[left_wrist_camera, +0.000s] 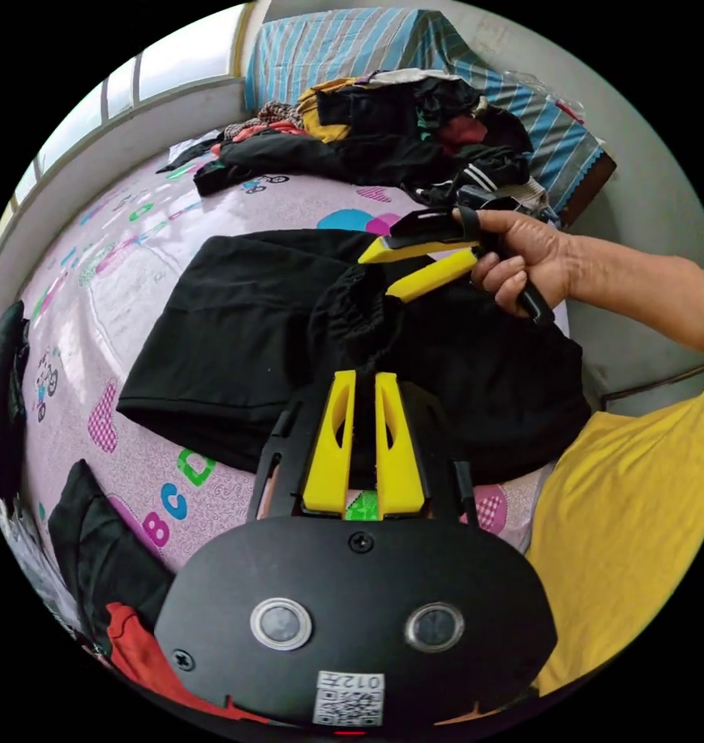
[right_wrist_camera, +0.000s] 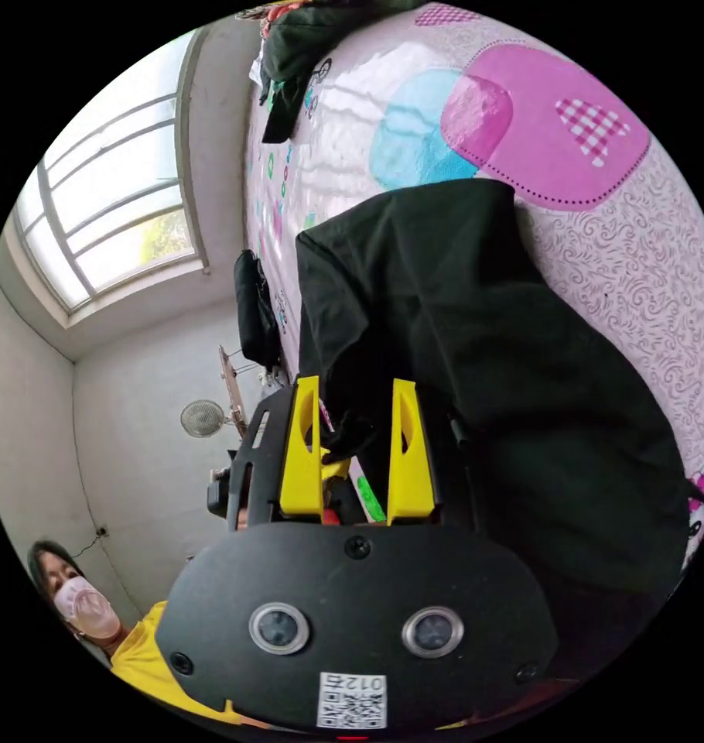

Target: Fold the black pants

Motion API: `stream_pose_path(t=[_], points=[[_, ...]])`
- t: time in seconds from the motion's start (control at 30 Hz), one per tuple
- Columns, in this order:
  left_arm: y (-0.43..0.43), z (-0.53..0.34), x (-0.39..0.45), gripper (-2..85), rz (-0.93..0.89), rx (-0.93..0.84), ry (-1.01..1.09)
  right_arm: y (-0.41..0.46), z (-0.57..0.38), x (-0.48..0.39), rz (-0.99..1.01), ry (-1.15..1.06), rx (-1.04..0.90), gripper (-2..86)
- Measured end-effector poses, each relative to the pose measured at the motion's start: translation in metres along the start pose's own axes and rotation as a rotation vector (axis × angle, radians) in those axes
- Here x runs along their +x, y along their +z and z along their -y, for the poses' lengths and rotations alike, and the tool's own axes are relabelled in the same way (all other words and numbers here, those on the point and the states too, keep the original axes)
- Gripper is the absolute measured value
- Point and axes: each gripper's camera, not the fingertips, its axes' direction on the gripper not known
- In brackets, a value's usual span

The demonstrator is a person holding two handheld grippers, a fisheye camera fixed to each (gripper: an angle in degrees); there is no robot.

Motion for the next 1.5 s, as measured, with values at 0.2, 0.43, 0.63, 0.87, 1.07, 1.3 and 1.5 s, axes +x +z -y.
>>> stream_pose_path(t=[0.2, 0.43, 0.63, 0.87, 1.07, 1.3, 1.5], points=[[-0.008, 0.007, 0.067, 2.5, 0.197, -0.047, 0.139, -0.004, -0.005, 0.013, 0.027, 0.076, 0.016, 5.3], [-0.06, 0.009, 0.143, 3.0, 0.475, 0.132, 0.257, -0.041, -0.036, -0.079, -0.217, -0.419, 0.025, 3.2], [-0.034, -0.024, 0.175, 2.2, 0.555, -0.018, 0.268, -0.042, -0.041, -0.013, -0.352, -0.218, -0.012, 3.0], [-0.078, -0.002, 0.127, 0.4, 0.411, 0.072, 0.071, -0.054, -0.074, -0.041, -0.367, -0.405, 0.073, 2.2], [-0.024, 0.065, 0.068, 0.5, 0.095, -0.128, 0.059, -0.018, -0.06, -0.064, -0.464, -0.433, 0.057, 2.3], [-0.046, 0.017, -0.011, 2.1, -0.136, -0.096, -0.239, -0.048, -0.058, -0.032, -0.376, -0.243, 0.098, 5.8], [-0.033, -0.044, -0.082, 3.5, -0.519, -0.009, -0.602, -0.046, -0.05, -0.013, -0.273, -0.172, -0.007, 4.9]])
